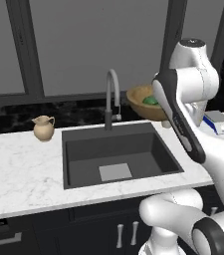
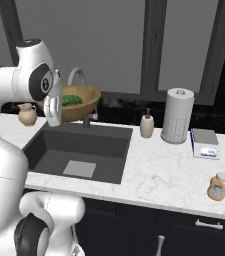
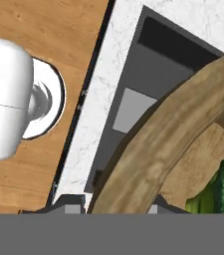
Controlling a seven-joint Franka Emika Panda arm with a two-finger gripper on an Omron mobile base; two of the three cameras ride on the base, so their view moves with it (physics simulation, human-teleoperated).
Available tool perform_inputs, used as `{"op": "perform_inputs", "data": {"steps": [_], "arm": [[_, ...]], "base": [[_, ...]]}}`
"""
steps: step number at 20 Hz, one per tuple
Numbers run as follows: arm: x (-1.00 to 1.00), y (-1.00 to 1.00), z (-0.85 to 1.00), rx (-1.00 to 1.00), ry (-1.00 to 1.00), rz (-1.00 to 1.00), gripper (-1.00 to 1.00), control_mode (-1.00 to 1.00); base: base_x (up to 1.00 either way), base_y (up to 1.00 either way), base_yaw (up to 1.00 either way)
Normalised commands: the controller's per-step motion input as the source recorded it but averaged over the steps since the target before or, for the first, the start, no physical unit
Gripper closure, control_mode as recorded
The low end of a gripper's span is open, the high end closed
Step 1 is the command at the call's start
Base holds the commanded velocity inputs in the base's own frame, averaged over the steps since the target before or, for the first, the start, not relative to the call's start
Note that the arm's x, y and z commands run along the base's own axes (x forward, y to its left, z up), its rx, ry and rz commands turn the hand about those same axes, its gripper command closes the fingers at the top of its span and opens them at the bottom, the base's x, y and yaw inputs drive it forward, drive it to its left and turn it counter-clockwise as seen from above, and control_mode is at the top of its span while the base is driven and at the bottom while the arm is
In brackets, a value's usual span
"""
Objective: Pick the broccoli from the sink and place it in the bowl. Then pick the bowl and place it in the microwave. Then close the microwave door and press the start button.
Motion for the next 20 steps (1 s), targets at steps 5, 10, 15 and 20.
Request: {"op": "perform_inputs", "data": {"steps": [5,10,15,20], "arm": [[-0.37,0.12,0.01,0.15,-0.32,-0.02,1.00,-1.00],[-0.23,0.26,-0.03,0.16,-0.32,-0.08,1.00,-1.00],[-0.14,0.08,0.06,0.06,-0.06,-0.05,1.00,-1.00],[-0.51,0.00,0.19,0.04,-0.03,-0.01,1.00,-1.00]], "base": [[0.00,0.00,0.00],[0.00,0.00,0.00],[0.00,0.00,0.00],[0.00,0.00,0.00]]}}
